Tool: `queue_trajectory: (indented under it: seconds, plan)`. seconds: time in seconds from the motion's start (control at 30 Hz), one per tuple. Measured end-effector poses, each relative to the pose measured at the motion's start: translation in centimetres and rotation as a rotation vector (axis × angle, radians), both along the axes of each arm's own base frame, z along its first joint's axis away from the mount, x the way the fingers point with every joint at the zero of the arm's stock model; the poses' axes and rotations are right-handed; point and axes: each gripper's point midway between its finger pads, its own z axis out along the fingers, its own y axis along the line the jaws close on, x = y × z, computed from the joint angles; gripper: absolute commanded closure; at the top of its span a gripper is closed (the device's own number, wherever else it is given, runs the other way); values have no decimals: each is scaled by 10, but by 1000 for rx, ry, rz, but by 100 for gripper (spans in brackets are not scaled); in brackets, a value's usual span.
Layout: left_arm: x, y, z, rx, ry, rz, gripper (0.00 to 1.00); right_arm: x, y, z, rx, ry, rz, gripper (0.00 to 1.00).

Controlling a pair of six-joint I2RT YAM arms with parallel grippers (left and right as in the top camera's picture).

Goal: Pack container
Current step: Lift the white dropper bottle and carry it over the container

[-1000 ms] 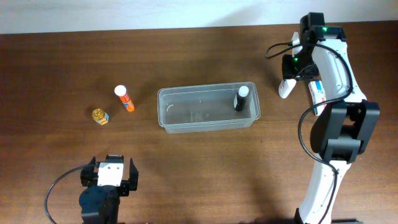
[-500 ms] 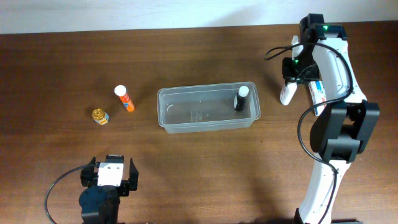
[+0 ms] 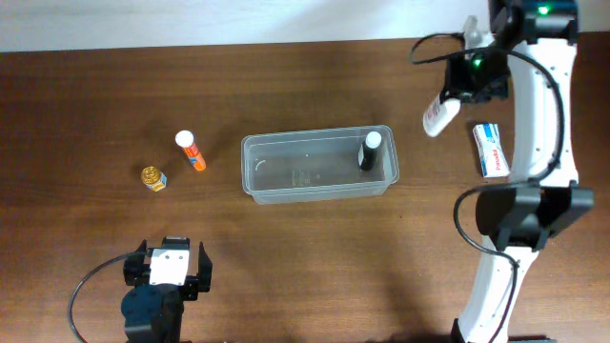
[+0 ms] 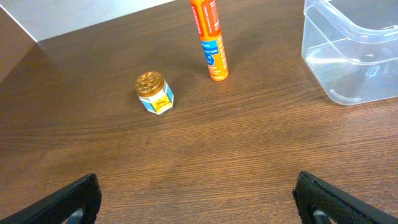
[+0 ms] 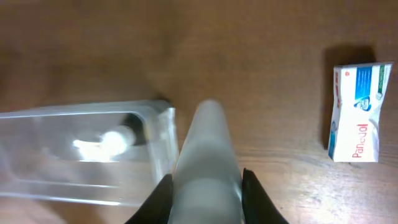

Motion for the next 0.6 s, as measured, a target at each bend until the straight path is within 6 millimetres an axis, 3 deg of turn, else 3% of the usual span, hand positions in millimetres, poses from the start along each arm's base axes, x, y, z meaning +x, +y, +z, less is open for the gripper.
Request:
queue_trajectory:
  seconds: [0.27, 0.47, 0.6]
  plan:
    - [0, 0, 0, 0, 0, 0, 0, -23, 20, 69, 36, -160, 21, 79]
    - [0, 0, 0, 0, 0, 0, 0, -60, 75, 118, 18, -274, 141, 80]
    - [0, 0, 0, 0, 0, 0, 0, -80, 108, 121, -7, -273, 216, 80]
